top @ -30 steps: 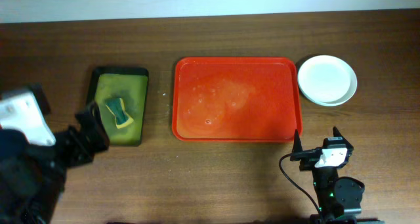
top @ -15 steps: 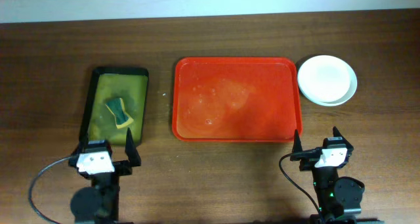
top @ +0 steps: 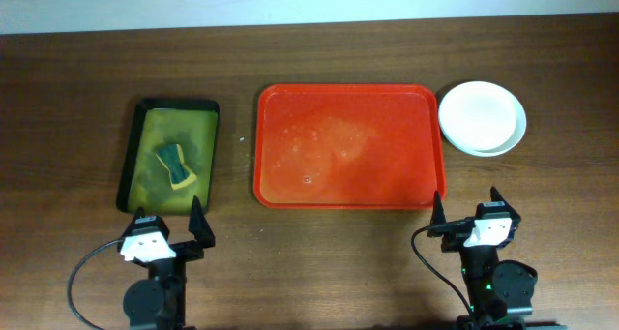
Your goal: Clean dirty plates on tray and stack at the side
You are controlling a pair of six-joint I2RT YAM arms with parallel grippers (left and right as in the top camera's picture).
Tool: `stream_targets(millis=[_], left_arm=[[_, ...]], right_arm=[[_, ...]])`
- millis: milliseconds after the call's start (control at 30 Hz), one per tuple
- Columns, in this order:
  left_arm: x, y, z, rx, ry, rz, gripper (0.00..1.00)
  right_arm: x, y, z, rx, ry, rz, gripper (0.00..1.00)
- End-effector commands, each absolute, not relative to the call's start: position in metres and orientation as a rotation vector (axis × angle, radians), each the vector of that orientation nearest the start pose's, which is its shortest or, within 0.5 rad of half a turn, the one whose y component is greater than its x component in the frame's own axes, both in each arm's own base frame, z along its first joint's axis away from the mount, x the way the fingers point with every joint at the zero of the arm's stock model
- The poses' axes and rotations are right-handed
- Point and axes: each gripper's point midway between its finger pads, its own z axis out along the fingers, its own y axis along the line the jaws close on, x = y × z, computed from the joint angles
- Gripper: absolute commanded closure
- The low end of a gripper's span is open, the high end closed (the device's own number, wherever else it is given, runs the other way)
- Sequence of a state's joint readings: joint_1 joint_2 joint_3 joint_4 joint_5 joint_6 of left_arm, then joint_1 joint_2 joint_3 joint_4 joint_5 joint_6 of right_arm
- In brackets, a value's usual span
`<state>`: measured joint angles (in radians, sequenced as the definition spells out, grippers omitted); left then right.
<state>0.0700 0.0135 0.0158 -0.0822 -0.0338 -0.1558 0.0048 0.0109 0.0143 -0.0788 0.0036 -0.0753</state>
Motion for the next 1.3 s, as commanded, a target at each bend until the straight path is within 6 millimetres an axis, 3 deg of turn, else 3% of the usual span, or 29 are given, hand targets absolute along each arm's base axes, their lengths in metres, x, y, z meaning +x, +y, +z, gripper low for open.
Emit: stream_targets(millis=[0,400,1267], left_arm=[[0.2446,0.0250,0.1563,-0.224,1.634,-0.035,0.01],[0.2451,0.0182,0.1556,-0.049,1.653,0.067,0.01],[0.2450,0.0203,0.1562,-0.053,1.650,0.082,0.01]], right_arm=[[0.2460,-0.0024,0.1554,-0.048,1.650,-0.065,0.02],[0.2460,-0.0025,0.1554,-0.048,1.650,-0.065,0.02],[0.2460,-0.0025,0.1553,-0.048,1.650,-0.065,0.02]])
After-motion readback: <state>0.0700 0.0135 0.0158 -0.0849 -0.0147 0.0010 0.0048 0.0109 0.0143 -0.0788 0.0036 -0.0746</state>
